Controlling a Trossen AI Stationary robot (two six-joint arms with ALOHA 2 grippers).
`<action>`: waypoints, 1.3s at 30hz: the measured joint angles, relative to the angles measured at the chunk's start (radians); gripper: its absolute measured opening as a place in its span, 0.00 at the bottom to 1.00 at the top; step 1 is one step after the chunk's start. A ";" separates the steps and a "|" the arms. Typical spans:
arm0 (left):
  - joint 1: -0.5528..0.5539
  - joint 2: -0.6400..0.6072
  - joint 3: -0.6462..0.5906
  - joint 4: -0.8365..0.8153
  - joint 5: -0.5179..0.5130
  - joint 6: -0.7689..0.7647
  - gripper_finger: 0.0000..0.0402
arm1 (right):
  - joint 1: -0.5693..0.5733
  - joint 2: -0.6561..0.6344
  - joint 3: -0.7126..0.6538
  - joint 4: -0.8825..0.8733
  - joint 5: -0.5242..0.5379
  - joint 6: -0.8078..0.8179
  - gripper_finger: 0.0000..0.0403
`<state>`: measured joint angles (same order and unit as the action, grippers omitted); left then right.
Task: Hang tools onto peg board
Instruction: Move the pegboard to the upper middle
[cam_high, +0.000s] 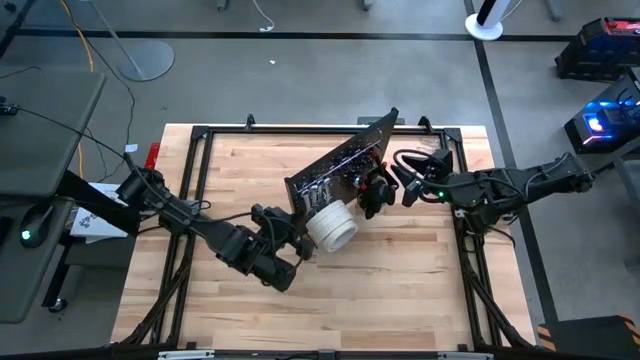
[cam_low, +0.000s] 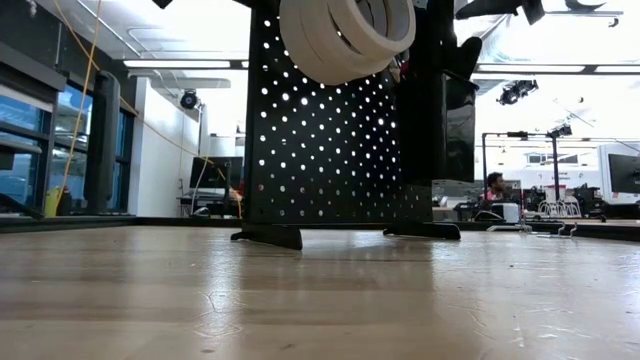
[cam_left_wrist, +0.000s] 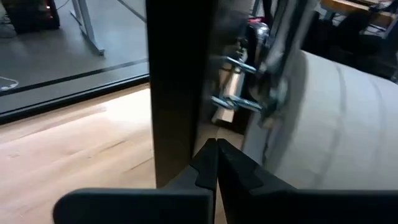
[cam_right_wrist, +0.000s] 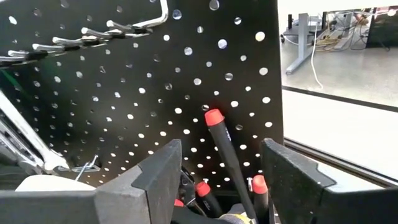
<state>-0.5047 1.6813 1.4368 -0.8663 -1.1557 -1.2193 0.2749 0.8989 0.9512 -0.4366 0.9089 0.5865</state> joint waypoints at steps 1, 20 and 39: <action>0.006 0.000 0.000 0.000 0.000 0.002 0.00 | 0.000 0.000 0.000 0.000 0.000 0.000 0.52; 0.060 0.000 0.000 -0.155 -0.002 0.001 0.00 | -0.033 0.000 0.000 -0.279 -0.008 0.267 0.52; 0.162 0.000 0.000 -0.338 0.002 0.000 0.00 | -0.032 0.000 0.000 -0.277 -0.054 0.270 0.52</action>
<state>-0.3425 1.6810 1.4368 -1.2043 -1.1534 -1.2189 0.2428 0.8986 0.9512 -0.7137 0.8549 0.8562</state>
